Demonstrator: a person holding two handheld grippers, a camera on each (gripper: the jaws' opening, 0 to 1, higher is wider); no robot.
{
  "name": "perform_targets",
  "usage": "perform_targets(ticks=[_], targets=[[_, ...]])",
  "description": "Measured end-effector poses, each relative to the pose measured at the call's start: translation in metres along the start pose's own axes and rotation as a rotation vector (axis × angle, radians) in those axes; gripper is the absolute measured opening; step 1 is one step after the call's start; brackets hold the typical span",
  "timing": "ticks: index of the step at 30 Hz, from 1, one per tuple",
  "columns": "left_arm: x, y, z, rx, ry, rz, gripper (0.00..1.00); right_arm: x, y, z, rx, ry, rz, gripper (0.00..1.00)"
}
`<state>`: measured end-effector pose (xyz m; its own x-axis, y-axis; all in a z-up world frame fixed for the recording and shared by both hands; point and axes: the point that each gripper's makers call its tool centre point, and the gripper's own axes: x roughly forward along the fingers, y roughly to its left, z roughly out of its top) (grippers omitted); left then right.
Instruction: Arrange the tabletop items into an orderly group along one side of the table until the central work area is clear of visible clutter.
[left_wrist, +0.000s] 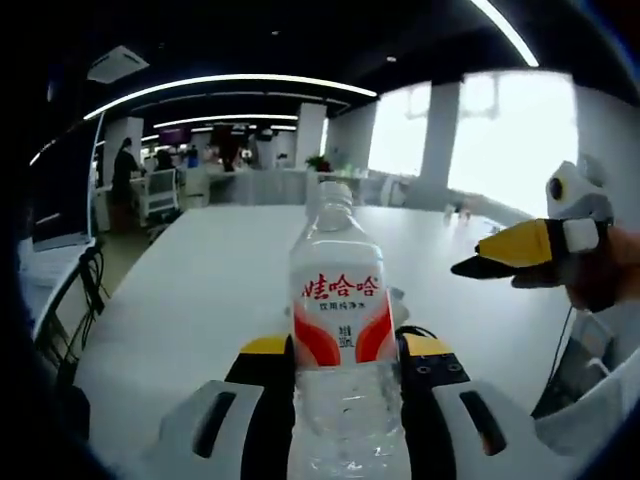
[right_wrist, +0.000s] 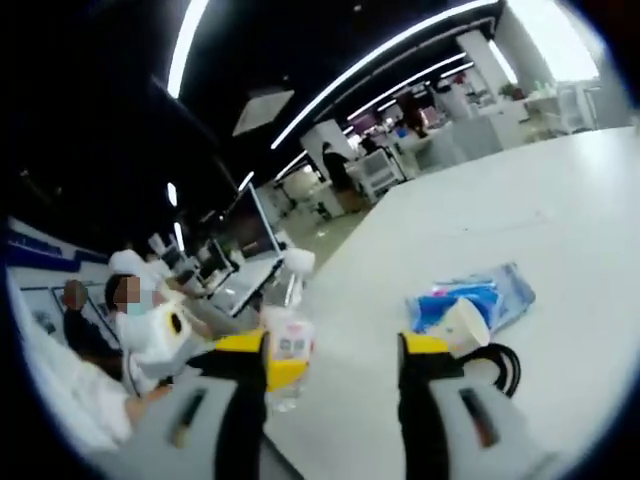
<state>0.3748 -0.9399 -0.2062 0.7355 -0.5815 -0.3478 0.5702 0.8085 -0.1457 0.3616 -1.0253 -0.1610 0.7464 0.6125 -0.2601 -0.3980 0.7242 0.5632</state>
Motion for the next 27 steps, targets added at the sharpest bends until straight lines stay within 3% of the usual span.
perform_targets(ticks=[16, 27], targets=[[-0.019, -0.020, 0.007, 0.041, -0.042, -0.053, 0.37, 0.041, 0.049, 0.023, 0.015, -0.004, 0.149, 0.51], [-0.028, -0.027, 0.007, 0.051, -0.056, -0.050, 0.37, 0.054, 0.061, 0.021, 0.003, 0.019, 0.195, 0.50]])
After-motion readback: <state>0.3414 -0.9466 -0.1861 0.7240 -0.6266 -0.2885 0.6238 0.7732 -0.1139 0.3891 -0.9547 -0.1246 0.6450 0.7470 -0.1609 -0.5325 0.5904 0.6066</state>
